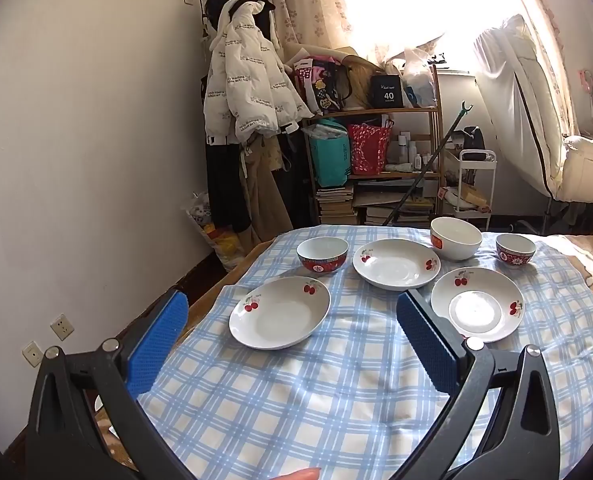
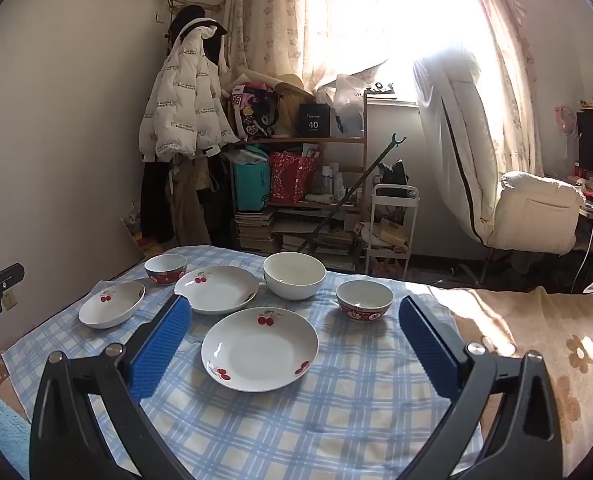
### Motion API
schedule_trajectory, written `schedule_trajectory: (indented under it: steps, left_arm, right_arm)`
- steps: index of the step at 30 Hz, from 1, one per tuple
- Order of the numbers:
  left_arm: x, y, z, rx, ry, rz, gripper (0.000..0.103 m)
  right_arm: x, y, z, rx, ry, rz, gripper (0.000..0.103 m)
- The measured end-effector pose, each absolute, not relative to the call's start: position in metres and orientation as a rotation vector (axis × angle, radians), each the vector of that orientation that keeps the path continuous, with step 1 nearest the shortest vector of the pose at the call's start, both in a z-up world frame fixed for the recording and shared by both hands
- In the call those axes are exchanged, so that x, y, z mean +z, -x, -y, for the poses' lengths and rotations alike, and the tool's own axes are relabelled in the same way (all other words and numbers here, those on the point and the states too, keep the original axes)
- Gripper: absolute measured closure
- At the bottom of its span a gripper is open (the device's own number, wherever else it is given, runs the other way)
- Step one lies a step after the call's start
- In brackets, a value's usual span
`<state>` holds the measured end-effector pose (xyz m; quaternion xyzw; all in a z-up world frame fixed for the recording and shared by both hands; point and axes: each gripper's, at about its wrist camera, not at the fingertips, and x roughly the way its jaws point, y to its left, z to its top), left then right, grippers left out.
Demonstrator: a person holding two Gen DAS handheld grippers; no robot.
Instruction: Organize plates and bowls
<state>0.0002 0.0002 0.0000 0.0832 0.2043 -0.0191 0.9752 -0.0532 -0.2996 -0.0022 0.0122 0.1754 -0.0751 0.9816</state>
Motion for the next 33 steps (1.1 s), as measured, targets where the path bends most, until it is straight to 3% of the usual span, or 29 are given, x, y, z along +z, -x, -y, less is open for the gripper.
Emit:
schedule_trajectory:
  steps: [33]
  left_arm:
    - [0.0007,-0.0016,-0.0021,-0.032,-0.183,-0.395,0.001]
  right_arm:
    - [-0.0031,0.0527,0.3004,-0.162,-0.020,-0.363,0.000]
